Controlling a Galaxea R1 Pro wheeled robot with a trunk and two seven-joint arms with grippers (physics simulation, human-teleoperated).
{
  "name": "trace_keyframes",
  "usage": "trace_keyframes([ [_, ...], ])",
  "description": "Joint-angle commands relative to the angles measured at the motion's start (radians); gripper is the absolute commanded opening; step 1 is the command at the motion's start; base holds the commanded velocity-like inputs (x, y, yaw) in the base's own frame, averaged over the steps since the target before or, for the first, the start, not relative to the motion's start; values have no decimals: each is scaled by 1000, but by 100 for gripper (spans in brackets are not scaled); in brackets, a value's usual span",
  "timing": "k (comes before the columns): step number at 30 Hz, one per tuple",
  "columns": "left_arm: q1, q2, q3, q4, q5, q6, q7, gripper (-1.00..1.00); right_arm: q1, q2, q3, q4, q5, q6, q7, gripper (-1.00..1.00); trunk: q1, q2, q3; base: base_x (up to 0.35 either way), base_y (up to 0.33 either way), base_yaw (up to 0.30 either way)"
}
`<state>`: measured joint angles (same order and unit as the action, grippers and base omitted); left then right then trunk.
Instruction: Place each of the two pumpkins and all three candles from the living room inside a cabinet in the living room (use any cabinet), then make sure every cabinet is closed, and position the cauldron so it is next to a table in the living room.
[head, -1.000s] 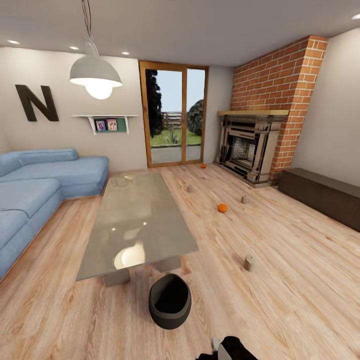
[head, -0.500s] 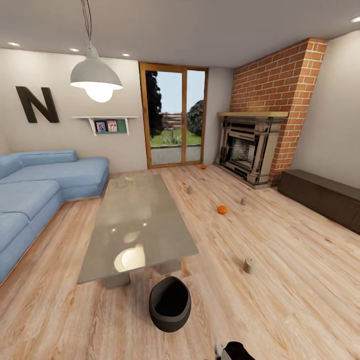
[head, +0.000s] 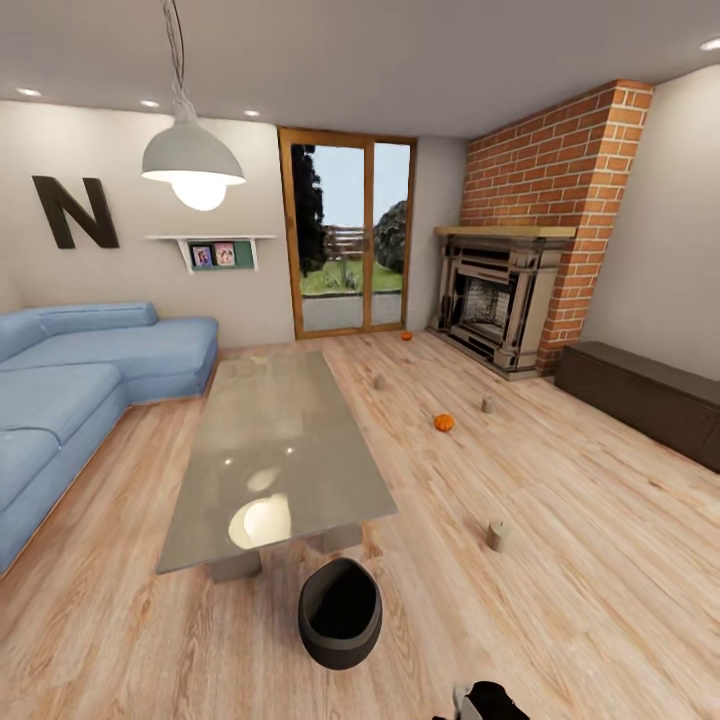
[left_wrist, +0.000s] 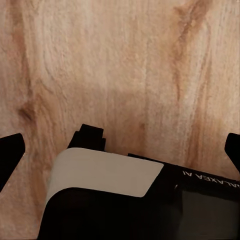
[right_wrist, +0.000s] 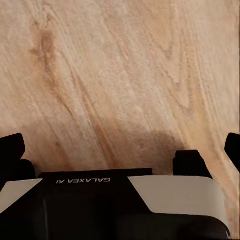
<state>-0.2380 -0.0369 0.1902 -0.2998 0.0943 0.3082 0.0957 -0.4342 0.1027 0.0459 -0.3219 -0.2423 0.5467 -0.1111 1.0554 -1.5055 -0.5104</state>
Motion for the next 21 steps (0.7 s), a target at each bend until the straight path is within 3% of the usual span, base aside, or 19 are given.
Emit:
trace_keyframes([
  [1, 0, 1, 0, 0, 0, -2, 8, 100, 0, -3, 0, 0, -1, -1, -1, 100, -4, 7, 3, 0, 0, 0],
  [15, 0, 9, -11, -24, -3, -166, 44, 100, 0, -20, 3, 0, 11, -63, -17, 100, -58, 105, 47, 0, 0, 0],
  [21, 0, 9, -19, 25, -31, -204, 42, 100, 0, -30, 3, 1, 11, -68, -19, 100, -77, 140, 63, 0, 0, 0],
])
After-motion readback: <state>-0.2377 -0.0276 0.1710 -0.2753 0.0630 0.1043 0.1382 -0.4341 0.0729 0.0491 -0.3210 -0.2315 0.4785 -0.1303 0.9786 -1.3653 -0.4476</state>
